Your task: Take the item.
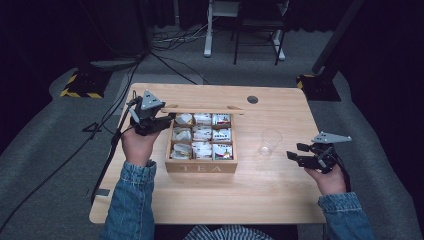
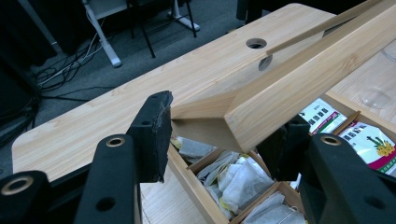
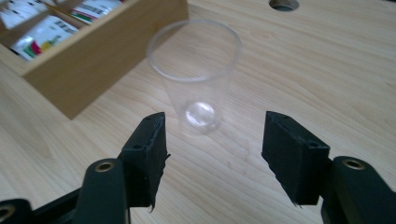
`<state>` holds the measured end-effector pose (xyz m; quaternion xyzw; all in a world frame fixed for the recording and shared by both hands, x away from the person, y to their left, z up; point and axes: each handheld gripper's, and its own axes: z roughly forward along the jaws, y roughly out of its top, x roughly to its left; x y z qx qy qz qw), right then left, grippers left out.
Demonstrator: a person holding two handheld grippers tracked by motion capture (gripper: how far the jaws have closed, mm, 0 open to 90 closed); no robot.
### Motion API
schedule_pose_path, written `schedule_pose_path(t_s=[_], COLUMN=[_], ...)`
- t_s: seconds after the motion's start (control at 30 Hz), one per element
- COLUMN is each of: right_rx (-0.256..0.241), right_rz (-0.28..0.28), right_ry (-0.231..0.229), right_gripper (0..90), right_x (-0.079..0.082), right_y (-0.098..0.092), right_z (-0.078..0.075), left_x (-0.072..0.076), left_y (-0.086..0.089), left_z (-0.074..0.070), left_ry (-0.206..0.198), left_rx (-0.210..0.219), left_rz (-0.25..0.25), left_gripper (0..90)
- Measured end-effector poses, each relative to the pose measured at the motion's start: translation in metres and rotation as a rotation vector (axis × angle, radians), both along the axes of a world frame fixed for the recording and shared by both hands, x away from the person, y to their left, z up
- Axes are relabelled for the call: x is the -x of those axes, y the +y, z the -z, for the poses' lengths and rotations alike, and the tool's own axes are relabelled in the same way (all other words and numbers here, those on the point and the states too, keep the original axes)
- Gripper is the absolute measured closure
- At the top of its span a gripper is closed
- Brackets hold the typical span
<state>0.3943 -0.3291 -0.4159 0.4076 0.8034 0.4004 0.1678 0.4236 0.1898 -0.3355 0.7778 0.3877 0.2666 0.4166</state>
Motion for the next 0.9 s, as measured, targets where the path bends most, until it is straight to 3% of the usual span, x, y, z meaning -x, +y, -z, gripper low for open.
schedule_pose_path(t_s=[0.13, 0.23, 0.3, 0.37, 0.57, 0.9], right_rx=[-0.003, 0.017, 0.016, 0.009, -0.002, -0.021], right_rz=[-0.040, -0.111, -0.124, -0.171, -0.247, -0.320], right_ry=[-0.011, -0.030, -0.033, -0.034, -0.032, -0.009], right_gripper=[40.5, 40.7, 40.7, 40.6, 40.8, 41.6], right_x=[0.003, 0.007, 0.008, 0.009, 0.006, -0.006], right_y=[0.012, 0.035, 0.039, 0.057, 0.087, 0.125], right_z=[-0.008, -0.018, -0.019, -0.024, -0.029, -0.032], left_x=[0.000, -0.001, -0.001, -0.001, -0.003, -0.005], left_y=[0.000, 0.001, 0.001, 0.001, 0.002, 0.003], left_z=[0.000, 0.000, 0.000, 0.000, 0.001, 0.001], left_ry=[0.001, 0.004, 0.005, 0.005, 0.015, 0.019], left_rx=[0.001, 0.006, 0.006, 0.007, 0.018, 0.025], left_rz=[0.001, 0.006, 0.007, 0.008, 0.016, 0.026], left_gripper=[49.2, 49.0, 49.0, 48.8, 47.9, 46.9])
